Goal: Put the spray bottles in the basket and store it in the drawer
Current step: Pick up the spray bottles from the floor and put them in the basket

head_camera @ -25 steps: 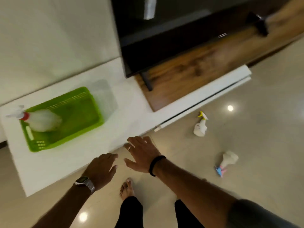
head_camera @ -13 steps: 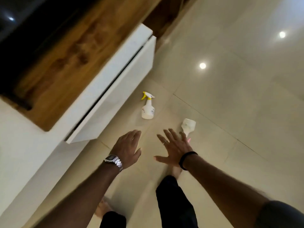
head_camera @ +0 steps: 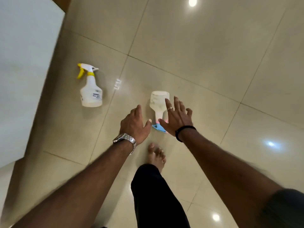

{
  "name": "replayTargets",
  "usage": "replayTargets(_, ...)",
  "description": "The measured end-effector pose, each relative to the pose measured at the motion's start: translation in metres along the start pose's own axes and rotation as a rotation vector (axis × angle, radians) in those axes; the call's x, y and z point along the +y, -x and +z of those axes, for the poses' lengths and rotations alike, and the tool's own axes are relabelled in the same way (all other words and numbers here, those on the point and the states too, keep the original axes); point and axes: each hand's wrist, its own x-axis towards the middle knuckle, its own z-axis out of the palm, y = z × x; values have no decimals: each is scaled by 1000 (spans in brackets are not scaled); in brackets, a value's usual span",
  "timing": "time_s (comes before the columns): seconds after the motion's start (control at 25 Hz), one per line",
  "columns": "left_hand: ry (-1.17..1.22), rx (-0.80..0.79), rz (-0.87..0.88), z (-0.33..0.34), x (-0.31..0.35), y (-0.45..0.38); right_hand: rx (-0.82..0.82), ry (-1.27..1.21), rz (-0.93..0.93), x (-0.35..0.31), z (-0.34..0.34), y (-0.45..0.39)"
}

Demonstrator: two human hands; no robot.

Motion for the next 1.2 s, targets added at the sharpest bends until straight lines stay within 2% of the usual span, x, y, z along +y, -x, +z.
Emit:
replayTargets(0.12, -14, 8, -34, 24, -7, -25, -1, -216, 42, -11, 28, -36)
replayTargets(0.28, 203, 55, -259, 30, -22, -49, 56, -446, 71, -31, 36, -69)
replayTargets(0.36, 235, 78, -303, 26, -29, -53, 31, -493, 119, -36, 32, -73)
replayTargets(0.44, 213, 80, -266, 17, -32, -47, -48, -520, 171, -40, 26, -63)
replayTargets(0.6, 155, 14, -79, -12, -23, -4, -277, -648, 237, -43, -2, -10)
replayTargets(0.8, -94, -105, 229, -65, -24, 87, -631, -909, 290, -58, -89, 67)
replayTargets(0.96, -92, -59, 294, -107, -36, 144, -925, -834, 208, -88, -162, 108)
replayTargets(1.08, 148, 42, 195, -147, -60, 174, -898, -837, 78, -123, -200, 127)
replayTargets(1.2, 366, 122, 123, -182, -102, 210, -778, -754, 37, -182, -217, 152)
